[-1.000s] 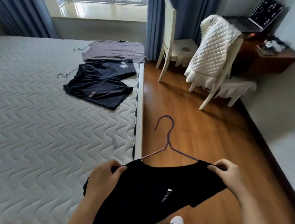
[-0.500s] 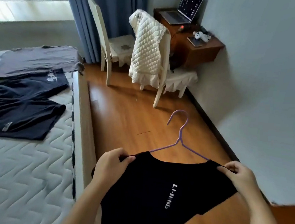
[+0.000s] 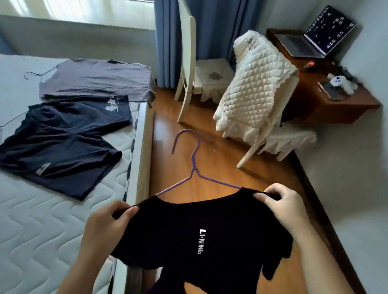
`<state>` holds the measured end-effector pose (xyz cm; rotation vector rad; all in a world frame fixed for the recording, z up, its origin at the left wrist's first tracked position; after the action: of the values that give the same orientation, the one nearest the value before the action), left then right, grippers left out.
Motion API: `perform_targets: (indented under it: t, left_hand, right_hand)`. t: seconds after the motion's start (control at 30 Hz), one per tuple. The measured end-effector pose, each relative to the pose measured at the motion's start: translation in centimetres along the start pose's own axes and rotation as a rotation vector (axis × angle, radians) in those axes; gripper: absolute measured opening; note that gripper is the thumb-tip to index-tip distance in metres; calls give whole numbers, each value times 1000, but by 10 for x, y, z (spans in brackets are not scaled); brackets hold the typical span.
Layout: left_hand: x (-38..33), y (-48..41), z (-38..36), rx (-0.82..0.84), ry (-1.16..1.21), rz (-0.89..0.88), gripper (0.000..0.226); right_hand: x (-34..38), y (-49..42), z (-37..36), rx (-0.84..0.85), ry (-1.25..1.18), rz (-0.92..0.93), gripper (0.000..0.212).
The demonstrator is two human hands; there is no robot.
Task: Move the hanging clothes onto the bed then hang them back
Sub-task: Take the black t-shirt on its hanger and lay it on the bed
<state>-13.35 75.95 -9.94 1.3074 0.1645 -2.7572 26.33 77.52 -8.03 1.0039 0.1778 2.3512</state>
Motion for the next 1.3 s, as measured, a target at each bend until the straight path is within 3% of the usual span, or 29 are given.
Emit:
perform_targets:
  t: [0.13, 0.3, 0.6, 0.87, 1.07, 1.3]
  left_hand:
    - [36, -48, 48, -116, -42, 90, 12]
    - [64, -61, 90, -255, -71, 217, 13]
    - [74, -16, 87, -617, -58, 561, 11]
    - [5, 48, 40, -954, -214, 848, 12]
    - [-39, 109, 6, -1134, -273, 1052, 15]
    - [-50, 157, 9, -1280, -307, 1199, 13]
  right_hand:
    - [96, -53, -62, 109, 66, 118, 24]
    - [183, -86, -120, 274, 120, 281, 20]
    - [298, -122, -197, 543, 268, 709, 18]
    - [352, -115, -242, 819, 467, 1026, 21]
    - [352, -62, -282, 1040, 578, 1230, 13]
    - [346, 0, -330, 1155, 649, 1312, 19]
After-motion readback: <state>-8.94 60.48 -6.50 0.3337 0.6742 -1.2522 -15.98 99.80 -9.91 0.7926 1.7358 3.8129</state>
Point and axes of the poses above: each hand's wrist, its own y-axis away from the middle knuckle, its own z-axis out of the back of the hand, x = y × z, the point moved 9 cm from there along -y, towards the middle knuckle, and after that the axes turned 14 degrees about -z, right-handed, at the moved point
